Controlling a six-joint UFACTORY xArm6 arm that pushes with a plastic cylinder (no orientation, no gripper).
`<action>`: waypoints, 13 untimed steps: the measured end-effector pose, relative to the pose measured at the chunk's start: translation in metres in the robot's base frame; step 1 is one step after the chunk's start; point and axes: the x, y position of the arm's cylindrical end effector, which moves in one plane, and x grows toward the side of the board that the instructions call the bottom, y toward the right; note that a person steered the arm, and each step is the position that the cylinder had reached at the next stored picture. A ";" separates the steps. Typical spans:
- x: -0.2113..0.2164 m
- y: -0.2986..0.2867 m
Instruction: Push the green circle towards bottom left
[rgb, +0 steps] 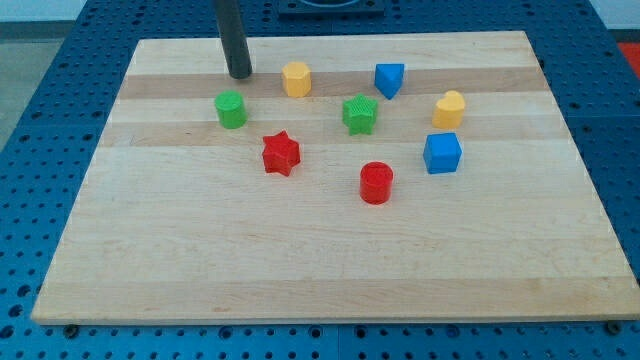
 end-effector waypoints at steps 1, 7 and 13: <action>0.000 0.000; 0.009 0.008; 0.141 -0.037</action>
